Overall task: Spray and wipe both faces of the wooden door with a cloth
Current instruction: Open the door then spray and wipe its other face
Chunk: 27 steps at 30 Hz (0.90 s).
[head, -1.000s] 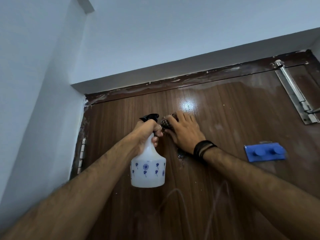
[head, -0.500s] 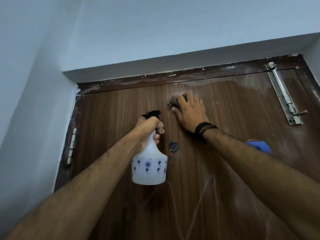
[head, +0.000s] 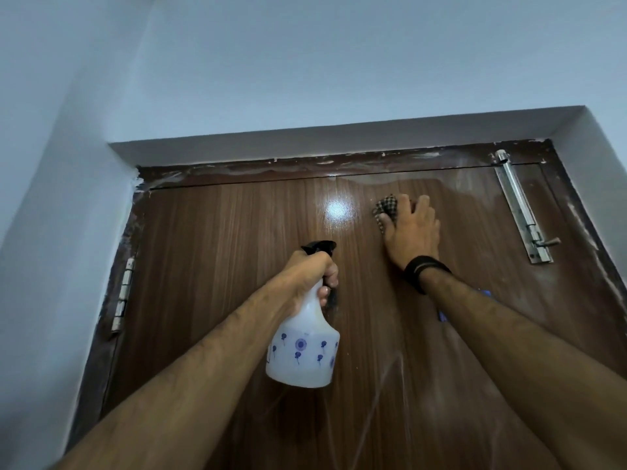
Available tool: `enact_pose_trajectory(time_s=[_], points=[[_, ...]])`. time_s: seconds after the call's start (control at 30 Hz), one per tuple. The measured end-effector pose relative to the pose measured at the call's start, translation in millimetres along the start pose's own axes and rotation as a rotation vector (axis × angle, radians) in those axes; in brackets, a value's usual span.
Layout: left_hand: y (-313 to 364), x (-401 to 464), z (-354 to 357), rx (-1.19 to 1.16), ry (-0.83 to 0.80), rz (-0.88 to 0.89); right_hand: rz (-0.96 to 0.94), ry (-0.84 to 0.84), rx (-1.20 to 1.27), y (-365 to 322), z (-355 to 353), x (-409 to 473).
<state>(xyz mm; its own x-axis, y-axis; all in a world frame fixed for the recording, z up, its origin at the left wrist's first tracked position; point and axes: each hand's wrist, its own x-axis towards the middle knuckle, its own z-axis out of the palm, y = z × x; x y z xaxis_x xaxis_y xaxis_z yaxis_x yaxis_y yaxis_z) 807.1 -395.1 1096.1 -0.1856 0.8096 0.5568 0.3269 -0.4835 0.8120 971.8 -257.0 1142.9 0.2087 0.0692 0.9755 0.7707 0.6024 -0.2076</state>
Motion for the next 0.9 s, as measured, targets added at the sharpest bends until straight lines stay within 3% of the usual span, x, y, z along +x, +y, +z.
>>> enact_pose_trajectory(time_s=[0.27,0.33,0.43,0.5,0.8,0.9], points=[[29,14,10,0.007,0.041,0.06,-0.395,-0.054,0.037,19,7,-46],[36,18,16,0.008,0.057,0.078,-0.32,-0.018,0.04,21,5,-14],[48,24,20,0.001,0.086,0.107,-0.04,0.032,0.047,12,0,40],[54,29,19,0.004,0.098,0.122,0.016,0.058,0.036,-2,6,59],[56,47,15,-0.01,0.178,0.159,-0.495,-0.069,0.144,-82,35,70],[53,51,17,-0.026,0.195,0.131,-0.517,-0.059,0.153,-65,33,79]])
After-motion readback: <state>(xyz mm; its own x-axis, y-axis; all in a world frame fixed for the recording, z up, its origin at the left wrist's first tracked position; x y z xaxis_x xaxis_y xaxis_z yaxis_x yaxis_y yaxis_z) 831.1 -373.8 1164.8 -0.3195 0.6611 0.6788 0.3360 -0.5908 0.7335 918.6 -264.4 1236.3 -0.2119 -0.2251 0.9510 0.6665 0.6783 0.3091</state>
